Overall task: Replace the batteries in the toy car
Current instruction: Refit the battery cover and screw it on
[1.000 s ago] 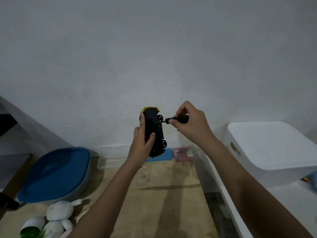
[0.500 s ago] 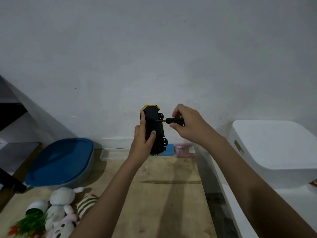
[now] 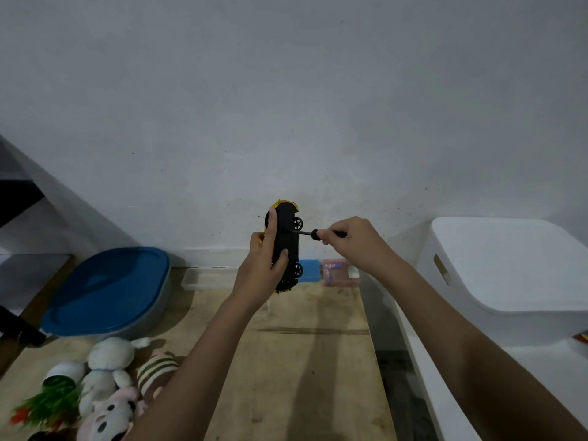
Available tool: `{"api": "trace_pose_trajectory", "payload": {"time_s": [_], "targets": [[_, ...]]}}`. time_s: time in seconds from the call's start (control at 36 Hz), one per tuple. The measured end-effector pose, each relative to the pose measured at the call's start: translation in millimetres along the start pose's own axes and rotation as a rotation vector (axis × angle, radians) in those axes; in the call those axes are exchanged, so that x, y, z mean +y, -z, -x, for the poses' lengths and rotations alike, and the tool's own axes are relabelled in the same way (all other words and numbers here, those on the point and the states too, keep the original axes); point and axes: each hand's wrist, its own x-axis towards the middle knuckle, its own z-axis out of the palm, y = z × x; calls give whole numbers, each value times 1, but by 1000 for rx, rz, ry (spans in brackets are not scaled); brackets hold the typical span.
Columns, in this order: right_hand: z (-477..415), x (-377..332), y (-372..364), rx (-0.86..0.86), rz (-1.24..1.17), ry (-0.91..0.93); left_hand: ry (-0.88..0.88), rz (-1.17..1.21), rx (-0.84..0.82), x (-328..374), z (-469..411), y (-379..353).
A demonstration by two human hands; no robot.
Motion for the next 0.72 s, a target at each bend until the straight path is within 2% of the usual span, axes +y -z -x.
{"api": "trace_pose_trajectory", "payload": {"time_s": [0.14,0.25,0.33,0.39,0.56,0.61,0.72], "targets": [[-6,8,-4,-62,-231,-210,24,-28,-29,-6,5,-7],[-5,27,-11,-238,-684,-528,52,-10,-36,-11,10,-11],[-2,49,-23,-349,-889,-555,88,-15,-63,-13,13,-12],[0,61,-31,-340,-840,-504,125,-47,-93,-14,14,-18],[21,97,-51,0,-374,-278,276,-333,-188,-31,25,-52],[30,113,-56,60,-216,-319,310,-375,-191,-37,30,-66],[47,134,-62,100,-247,-403,354,-467,-253,-41,35,-92]]}}
